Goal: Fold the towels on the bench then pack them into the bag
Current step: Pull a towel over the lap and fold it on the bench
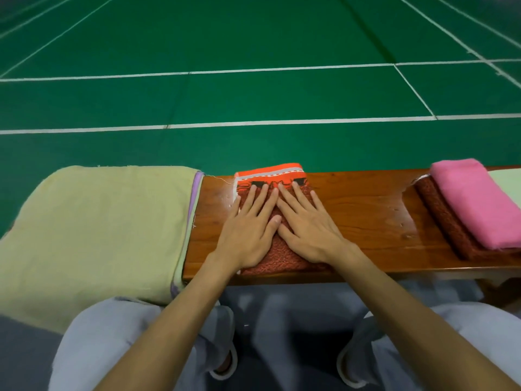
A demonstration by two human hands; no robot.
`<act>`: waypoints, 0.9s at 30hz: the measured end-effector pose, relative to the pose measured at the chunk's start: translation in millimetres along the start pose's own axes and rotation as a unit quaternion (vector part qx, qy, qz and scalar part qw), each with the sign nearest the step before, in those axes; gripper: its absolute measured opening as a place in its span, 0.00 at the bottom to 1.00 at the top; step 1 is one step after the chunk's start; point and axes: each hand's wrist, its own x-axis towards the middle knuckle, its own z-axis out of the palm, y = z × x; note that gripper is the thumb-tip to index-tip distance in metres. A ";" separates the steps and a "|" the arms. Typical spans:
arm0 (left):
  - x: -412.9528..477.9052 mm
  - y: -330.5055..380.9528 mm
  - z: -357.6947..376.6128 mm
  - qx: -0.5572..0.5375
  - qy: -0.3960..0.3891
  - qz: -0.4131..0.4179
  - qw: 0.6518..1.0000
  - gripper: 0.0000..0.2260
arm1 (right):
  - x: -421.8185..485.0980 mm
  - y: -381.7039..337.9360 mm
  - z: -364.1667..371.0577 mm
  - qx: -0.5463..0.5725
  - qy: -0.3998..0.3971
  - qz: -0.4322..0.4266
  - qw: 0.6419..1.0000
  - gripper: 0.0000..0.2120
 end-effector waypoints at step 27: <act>-60.0 -43.7 -50.5 -0.297 -0.037 0.065 0.952 0.11 | -77.3 23.1 -56.7 0.201 -0.003 -0.021 0.979 0.19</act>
